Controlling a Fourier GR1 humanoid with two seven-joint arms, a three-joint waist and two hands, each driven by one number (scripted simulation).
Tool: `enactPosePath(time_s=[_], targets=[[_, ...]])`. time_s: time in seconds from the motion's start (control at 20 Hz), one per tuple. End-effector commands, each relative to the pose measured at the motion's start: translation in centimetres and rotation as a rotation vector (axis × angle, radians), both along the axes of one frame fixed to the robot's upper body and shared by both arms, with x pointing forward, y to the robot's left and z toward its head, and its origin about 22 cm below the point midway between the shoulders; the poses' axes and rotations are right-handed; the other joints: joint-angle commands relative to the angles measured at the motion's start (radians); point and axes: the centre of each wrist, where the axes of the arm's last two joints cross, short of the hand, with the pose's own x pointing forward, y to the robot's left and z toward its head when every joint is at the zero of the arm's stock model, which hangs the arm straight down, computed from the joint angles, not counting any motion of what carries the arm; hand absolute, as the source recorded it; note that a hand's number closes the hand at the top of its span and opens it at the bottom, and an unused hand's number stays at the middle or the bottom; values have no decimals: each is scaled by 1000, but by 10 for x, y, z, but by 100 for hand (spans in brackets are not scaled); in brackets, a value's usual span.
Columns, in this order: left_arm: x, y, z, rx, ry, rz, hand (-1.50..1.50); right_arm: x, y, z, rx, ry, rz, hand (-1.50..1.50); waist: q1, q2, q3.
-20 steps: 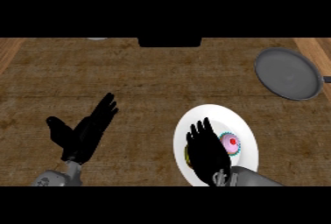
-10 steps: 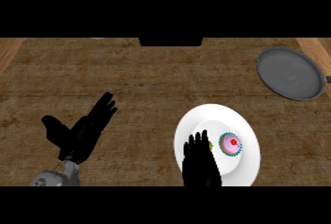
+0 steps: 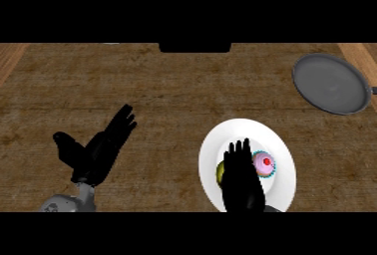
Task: Pick the cupcake from the plate and place it in the pan
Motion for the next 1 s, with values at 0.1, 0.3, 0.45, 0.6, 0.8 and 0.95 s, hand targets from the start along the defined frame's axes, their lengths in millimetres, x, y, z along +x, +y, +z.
enactPosePath(time_s=[0.1, 0.3, 0.45, 0.6, 0.8, 0.95], targets=[[-12, -7, 2, -9, 19, -7, 0, -2, 1, -18, -6, 5, 3, -150, 3, 0, 0], [5, -5, -2, 3, 5, 6, 0, 20, -14, 8, -23, -32, 5, -150, -1, 0, 0], [8, 9, 5, -7, 7, 3, 0, 12, -26, -22, -16, -16, 3, -150, 0, 1, 0], [11, -3, 8, 4, 2, -2, 0, 27, -34, -29, 22, -17, 66, 150, 1, 1, 0], [2, 1, -3, -22, -1, -27, 0, 49, -26, -27, -36, -42, 185, 150, 9, 2, 0], [-10, -9, -26, 8, -7, 5, 0, 47, -34, -14, -34, -53, 210, 150, 2, 1, 0]])
